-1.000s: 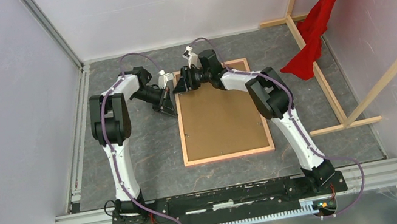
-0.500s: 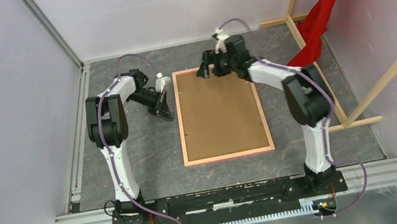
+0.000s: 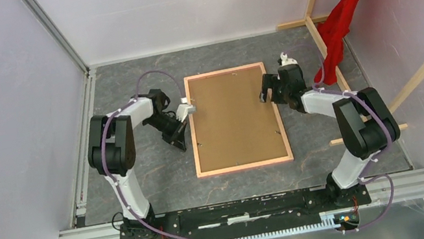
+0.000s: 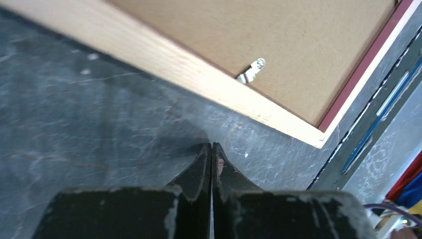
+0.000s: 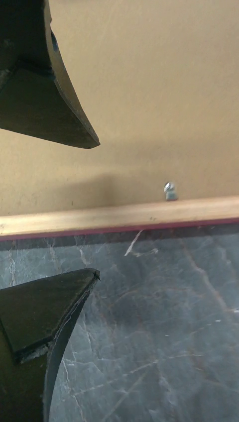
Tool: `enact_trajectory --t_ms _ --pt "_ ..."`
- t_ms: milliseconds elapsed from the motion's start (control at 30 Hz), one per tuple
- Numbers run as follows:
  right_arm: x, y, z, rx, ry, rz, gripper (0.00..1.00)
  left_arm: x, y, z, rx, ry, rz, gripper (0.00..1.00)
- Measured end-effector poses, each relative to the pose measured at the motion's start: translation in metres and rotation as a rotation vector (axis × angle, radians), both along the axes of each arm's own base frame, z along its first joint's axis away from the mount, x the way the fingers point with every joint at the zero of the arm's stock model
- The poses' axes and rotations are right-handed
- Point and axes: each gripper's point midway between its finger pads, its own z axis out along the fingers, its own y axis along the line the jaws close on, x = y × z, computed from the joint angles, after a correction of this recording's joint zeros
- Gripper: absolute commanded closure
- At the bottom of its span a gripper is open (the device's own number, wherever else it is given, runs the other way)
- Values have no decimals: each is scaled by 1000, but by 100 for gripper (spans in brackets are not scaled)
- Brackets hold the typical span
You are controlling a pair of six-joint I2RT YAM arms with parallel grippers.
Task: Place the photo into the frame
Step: Adjust the photo frame at the center of the board.
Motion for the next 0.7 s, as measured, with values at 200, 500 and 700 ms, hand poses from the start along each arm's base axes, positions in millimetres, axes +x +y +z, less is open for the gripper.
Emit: enact_trajectory --t_ms 200,500,700 --pt "2 11 -22 111 37 20 2 -17 -5 -1 32 -38 -85 96" --pt "67 79 -13 258 -25 149 2 -39 -21 -2 68 -30 -188 91" --pt "118 177 -8 297 -49 332 2 -87 -42 -3 105 73 -341 79"
